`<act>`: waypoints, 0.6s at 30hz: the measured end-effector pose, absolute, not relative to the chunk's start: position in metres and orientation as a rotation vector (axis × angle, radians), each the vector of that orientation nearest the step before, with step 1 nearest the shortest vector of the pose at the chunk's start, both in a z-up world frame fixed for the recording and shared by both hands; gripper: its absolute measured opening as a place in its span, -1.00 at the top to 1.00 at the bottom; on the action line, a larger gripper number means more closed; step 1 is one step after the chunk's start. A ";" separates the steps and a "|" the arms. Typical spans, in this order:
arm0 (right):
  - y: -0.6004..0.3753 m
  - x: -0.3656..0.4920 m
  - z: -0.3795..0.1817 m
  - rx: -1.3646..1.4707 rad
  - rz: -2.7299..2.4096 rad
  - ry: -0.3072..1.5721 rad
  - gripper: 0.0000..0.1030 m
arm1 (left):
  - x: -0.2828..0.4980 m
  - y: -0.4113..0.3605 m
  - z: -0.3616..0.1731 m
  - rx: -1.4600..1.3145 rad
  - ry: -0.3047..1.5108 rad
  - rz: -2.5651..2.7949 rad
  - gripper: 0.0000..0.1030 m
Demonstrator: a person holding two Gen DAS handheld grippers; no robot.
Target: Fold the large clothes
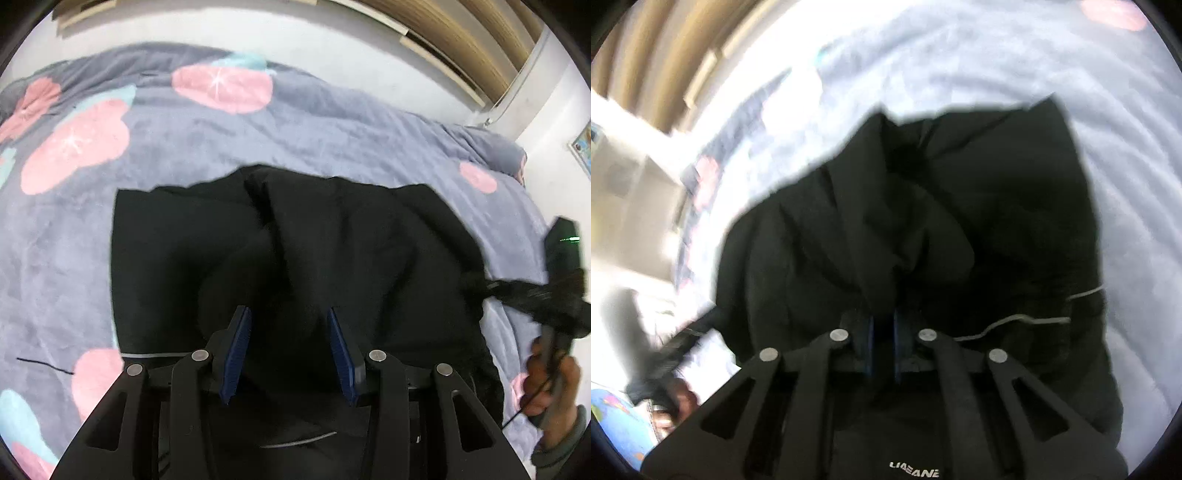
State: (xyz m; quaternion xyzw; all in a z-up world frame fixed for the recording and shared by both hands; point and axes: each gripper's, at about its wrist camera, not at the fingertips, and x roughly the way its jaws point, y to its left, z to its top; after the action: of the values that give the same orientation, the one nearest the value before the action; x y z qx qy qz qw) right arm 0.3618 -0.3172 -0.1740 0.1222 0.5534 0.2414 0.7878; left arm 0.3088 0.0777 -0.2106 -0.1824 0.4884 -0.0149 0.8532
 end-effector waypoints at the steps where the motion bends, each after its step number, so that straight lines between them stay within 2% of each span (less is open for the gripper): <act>1: -0.324 0.361 -0.168 0.232 0.496 1.169 0.91 | 0.310 0.078 -0.216 -0.396 1.038 -0.039 0.11; 5: -0.333 0.377 -0.184 0.187 0.454 1.209 0.90 | 0.314 0.065 -0.245 -0.425 1.076 -0.074 0.10; 8: -0.319 0.388 -0.225 0.111 0.426 1.279 0.74 | 0.318 0.058 -0.260 -0.396 1.100 -0.054 0.09; 10: -0.320 0.392 -0.233 0.130 0.414 1.309 0.63 | 0.317 0.060 -0.255 -0.398 1.102 -0.065 0.09; 14: -0.318 0.380 -0.197 0.042 0.401 1.272 0.43 | 0.309 0.067 -0.229 -0.388 1.075 -0.069 0.09; 17: -0.307 0.359 -0.154 -0.059 0.422 1.144 0.14 | 0.299 0.067 -0.201 -0.405 1.008 -0.094 0.11; 18: -0.300 0.352 -0.142 -0.077 0.440 1.108 -0.02 | 0.297 0.064 -0.193 -0.407 0.985 -0.105 0.10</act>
State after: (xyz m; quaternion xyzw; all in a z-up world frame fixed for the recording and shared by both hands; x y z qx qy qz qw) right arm 0.3515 -0.3002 -0.1415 -0.0362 0.5217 0.2070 0.8268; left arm 0.2971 0.0642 -0.1925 -0.1940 0.4692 -0.0502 0.8601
